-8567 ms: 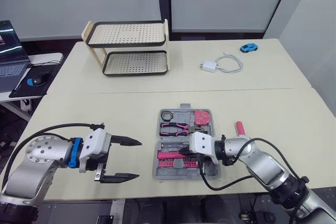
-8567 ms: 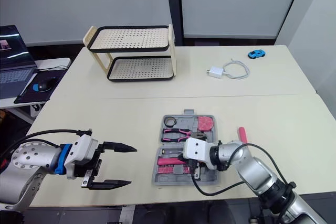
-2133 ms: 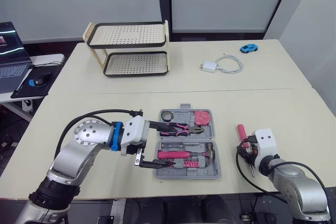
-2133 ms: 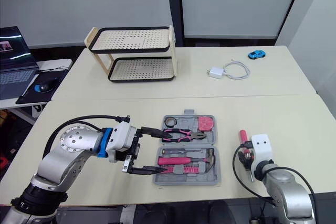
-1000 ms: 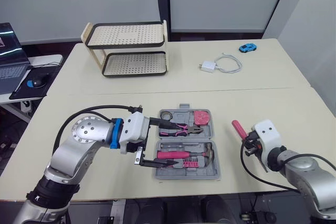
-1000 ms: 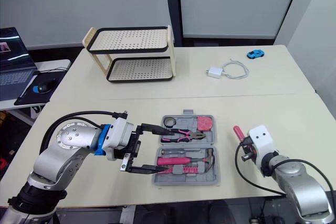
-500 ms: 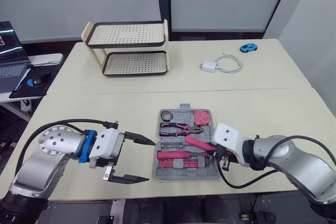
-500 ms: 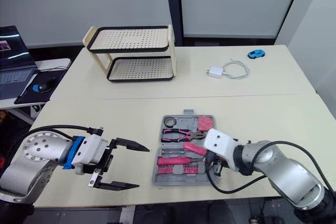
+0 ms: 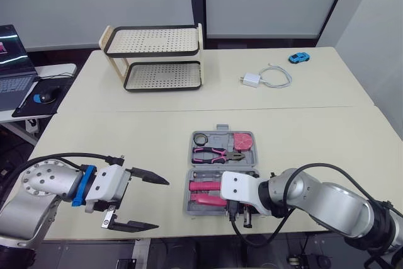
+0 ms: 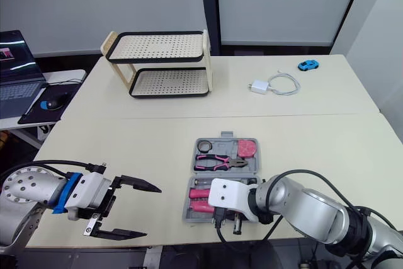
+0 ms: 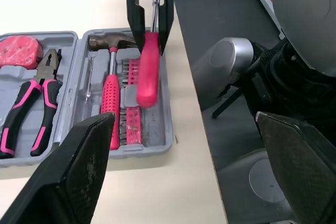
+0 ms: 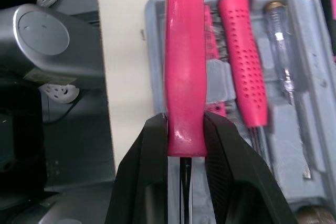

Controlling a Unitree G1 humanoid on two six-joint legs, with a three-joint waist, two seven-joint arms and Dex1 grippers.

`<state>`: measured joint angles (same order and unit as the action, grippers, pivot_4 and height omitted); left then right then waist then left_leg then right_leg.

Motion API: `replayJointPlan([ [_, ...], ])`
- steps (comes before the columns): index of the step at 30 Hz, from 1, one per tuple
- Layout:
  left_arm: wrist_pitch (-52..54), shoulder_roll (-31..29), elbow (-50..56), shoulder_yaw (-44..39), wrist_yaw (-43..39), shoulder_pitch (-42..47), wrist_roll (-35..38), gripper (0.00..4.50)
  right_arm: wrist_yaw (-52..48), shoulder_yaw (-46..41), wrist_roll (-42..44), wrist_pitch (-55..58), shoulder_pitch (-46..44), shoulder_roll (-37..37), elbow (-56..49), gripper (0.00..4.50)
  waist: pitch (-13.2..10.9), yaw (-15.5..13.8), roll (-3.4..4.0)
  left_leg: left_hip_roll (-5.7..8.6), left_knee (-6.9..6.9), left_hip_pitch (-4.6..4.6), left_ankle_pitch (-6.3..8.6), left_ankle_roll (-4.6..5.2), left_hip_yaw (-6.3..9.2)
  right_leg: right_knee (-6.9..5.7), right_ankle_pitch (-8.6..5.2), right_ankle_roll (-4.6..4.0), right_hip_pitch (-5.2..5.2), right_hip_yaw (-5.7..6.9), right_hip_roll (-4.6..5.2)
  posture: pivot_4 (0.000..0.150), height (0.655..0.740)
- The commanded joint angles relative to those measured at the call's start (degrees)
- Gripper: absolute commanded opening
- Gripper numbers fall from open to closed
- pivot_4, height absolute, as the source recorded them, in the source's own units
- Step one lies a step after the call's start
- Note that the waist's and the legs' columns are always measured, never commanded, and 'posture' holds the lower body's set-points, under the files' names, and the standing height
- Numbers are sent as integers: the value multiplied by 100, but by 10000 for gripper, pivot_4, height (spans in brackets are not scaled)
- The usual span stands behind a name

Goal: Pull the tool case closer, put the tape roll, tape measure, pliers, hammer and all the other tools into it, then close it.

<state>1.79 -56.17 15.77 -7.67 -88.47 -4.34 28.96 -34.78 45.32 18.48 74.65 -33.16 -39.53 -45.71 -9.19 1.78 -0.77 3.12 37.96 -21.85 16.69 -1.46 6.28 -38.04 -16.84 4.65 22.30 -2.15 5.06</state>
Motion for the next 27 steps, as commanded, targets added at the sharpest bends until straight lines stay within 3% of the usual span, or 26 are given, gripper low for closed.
replayJointPlan([
  [1, -125, -126, 4, -169, -100, -29, 22, 45000, 99, 196, -68, 134, -217, 64, -70, 6038, 0, 2, 0, 0, 0, 0, 0, 0, 1, 0, 0, 0, 1, 1, 0, 1500, 7400],
  [10, -111, -217, 79, -194, -158, -174, 35, 45000, 332, 710, -349, 54, -501, 160, 304, 6038, 0, 8, 0, -2, -3, 0, 0, 0, 0, -2, 0, 0, 3, 0, -1, 1500, 7400],
  [27, -115, -330, 168, -354, -196, -380, 116, 45000, 57, 1245, -1574, -1904, 410, 8, 1398, 6038, 7, 13, -6, -11, -4, 18, 0, 0, -2, -2, 0, 0, 0, 4, -9, 1500, 7400],
])
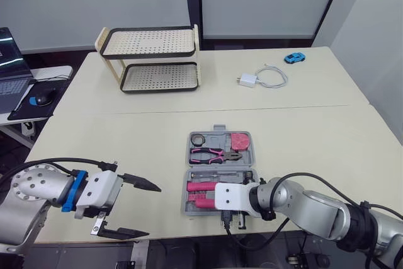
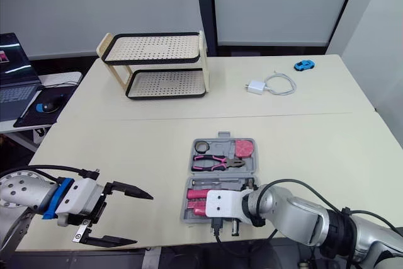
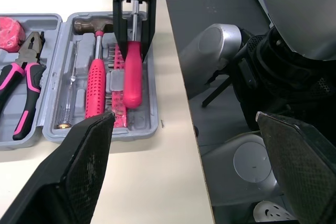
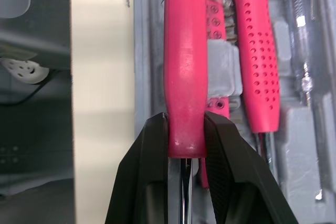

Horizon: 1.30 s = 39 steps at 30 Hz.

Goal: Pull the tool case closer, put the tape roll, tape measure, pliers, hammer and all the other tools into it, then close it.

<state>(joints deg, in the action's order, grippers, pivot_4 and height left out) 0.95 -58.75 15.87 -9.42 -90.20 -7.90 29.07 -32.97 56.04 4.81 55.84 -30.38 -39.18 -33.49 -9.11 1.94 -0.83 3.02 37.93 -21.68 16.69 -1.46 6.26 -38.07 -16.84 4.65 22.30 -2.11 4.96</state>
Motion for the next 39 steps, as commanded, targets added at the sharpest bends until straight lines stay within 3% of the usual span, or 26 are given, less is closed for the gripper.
replayJointPlan([
  [1, -34, -70, 165, -189, -25, -39, 106, 45000, -150, 164, -260, -47, 158, -8, 179, 6038, 0, -3, -1, 3, 0, -1, 0, 0, 0, 1, 0, 0, 1, -2, 2, 1500, 7400],
  [31, -42, -3, 152, -140, 89, -115, 89, 45000, -1044, -284, -919, -301, 381, 100, 221, 6038, 1, -15, -3, 8, 1, -3, 1, 0, 2, 5, 0, 0, 0, 0, 6, 1500, 7400],
  [39, -51, 18, 145, -110, 110, -100, 84, 45000, -1209, -434, -907, -84, 380, -10, -181, 6038, 0, -19, -2, 9, 1, -4, 1, 0, 2, 6, 0, 0, 0, 0, 7, 1500, 7400],
])
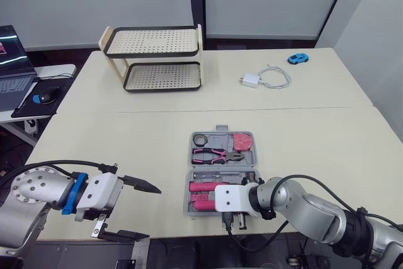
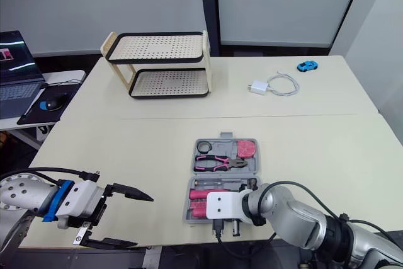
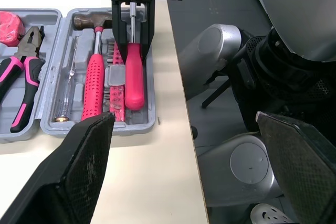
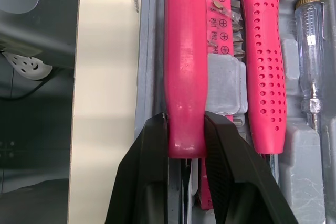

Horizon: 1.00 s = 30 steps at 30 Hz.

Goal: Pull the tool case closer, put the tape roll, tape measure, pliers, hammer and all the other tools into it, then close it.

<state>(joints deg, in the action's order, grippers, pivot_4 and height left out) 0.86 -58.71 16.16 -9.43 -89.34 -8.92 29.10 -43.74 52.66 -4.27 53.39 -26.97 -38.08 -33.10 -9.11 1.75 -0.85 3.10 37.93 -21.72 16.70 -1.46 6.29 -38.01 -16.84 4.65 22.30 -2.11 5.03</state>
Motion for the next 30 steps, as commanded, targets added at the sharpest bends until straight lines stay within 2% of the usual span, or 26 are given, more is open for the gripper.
replayJointPlan([
  [1, -40, 16, 117, -104, 26, 8, 81, 45000, -150, -136, 21, 222, 34, -132, -319, 6038, 0, 0, 0, 0, 0, -1, 0, 0, 0, 0, 0, 0, 0, 0, 0, 1500, 7400],
  [14, -6, 81, 50, 68, 52, 232, 7, 45000, -390, -357, 175, 635, -118, -321, -910, 6038, -3, 6, 1, -2, -1, -10, 0, 0, -2, -2, 0, 0, -1, -2, -1, 1500, 7400],
  [20, 28, 60, 73, 71, 64, 245, 13, 45000, -962, -1135, 432, -407, -147, -931, -206, 6038, -7, -3, 1, 1, 2, -10, 0, 0, -4, 1, 0, 0, -3, -2, 2, 1500, 7400],
  [30, 46, 17, 114, 54, 93, 229, 21, 45000, -1095, -1137, 253, -688, -98, -684, -4, 6038, -8, 8, 2, -5, -5, -14, 0, 0, -6, -1, 0, 0, 0, -3, -3, 1500, 7400],
])
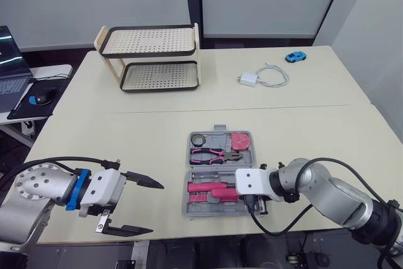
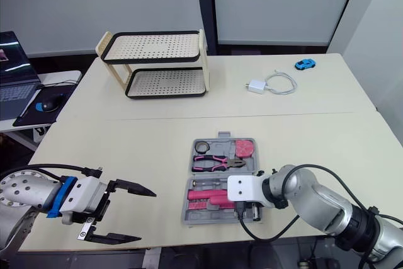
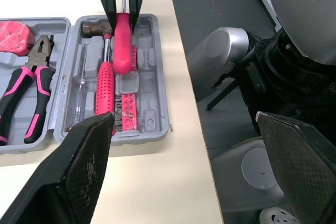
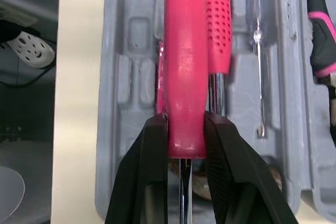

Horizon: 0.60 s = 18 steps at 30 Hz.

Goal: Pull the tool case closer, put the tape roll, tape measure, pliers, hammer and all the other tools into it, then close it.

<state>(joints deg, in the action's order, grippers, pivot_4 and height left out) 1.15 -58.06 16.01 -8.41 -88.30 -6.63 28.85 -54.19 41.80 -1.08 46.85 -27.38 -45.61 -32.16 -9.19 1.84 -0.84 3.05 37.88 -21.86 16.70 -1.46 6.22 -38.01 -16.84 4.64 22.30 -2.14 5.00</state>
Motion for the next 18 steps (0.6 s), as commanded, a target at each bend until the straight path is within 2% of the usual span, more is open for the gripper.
replayJointPlan([
  [1, 20, -50, 133, -48, -8, -3, 46, 45000, -55, -33, -74, 14, -77, 104, -125, 6038, 0, -1, 0, 0, 0, 0, 0, 0, 0, 0, 0, 0, 0, 0, 0, 1500, 7400],
  [18, -20, -119, 86, -123, -21, -61, -6, 45000, -92, 507, -46, 649, -742, 1082, 146, 6038, 0, 1, 0, 1, 1, 1, 0, -1, 2, -2, 0, 0, 1, 1, 1, 1500, 7400],
])
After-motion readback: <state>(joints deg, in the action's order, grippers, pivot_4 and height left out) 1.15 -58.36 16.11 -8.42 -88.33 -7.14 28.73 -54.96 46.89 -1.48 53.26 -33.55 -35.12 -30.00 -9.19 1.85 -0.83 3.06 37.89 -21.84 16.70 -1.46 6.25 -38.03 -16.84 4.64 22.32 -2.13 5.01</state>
